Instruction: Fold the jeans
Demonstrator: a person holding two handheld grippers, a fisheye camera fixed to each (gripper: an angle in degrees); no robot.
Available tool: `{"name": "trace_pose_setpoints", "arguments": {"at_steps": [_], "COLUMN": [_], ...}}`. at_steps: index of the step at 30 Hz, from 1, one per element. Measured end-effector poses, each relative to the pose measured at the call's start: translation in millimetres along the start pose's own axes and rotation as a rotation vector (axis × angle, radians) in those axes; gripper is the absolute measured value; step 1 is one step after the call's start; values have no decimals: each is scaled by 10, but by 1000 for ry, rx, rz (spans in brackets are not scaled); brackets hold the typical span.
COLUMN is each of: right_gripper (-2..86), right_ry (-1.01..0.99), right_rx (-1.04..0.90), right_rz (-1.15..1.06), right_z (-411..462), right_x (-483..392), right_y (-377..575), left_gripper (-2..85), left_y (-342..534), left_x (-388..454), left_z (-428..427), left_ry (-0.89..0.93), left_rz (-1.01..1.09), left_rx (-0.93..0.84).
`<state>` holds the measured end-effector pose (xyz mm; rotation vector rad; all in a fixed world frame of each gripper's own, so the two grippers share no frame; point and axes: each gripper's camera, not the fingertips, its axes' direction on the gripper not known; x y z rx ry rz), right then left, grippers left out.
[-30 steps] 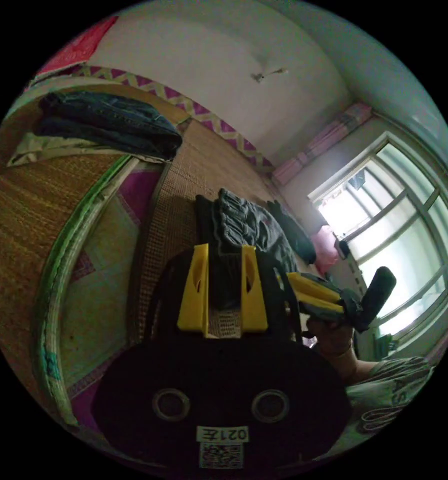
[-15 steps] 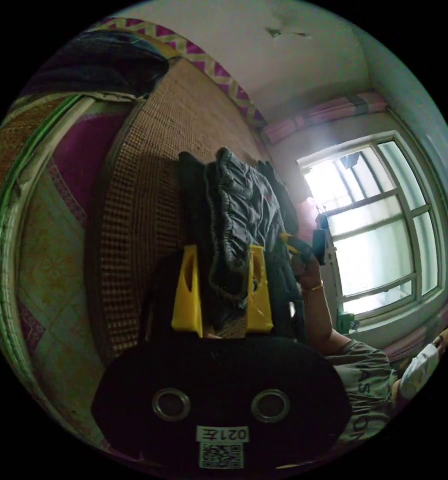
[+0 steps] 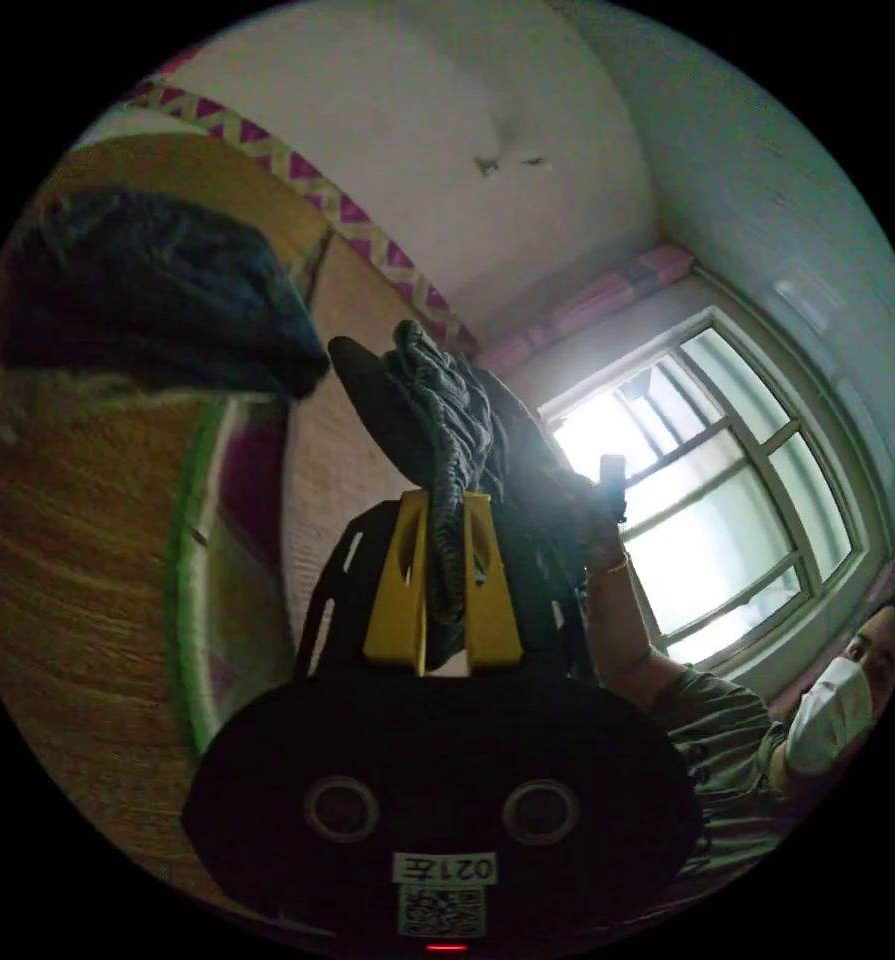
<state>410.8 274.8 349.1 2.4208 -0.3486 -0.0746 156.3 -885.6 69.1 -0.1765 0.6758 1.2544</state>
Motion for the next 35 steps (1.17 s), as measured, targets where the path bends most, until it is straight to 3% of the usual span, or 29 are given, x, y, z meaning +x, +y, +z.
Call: {"name": "trace_pose_setpoints", "arguments": {"at_steps": [8, 13, 16, 20, 27, 30, 35], "right_gripper": [75, 78, 80, 84, 102, 110, 121], "right_ry": [-24, 190, 259, 319, 440, 594, 943], "right_rx": [-22, -25, -33, -74, -30, 54, 189], "right_rz": [-209, -166, -198, -274, -346, -345, -297], "right_z": [1596, 2399, 2527, 2410, 1665, 1174, 361], "right_x": [-961, -832, -595, -348, -51, 196, 764], "right_y": [-1888, -2096, -1832, -1256, -97, 478, 1215], "left_gripper": [72, 79, 70, 56, 13, 35, 36], "left_y": [-1095, -1143, -952, -706, -185, 135, 574], "left_x": [-179, -759, -555, 142, 1234, 1633, 2175], "left_z": [-1385, -1498, -1423, -837, 566, 1286, 2577], "left_ry": [-308, -576, -739, -907, -967, -953, -762], "left_rz": [-30, -212, -117, 94, 313, 402, 460], "left_rx": [265, 320, 362, 314, 288, 273, 32]}}
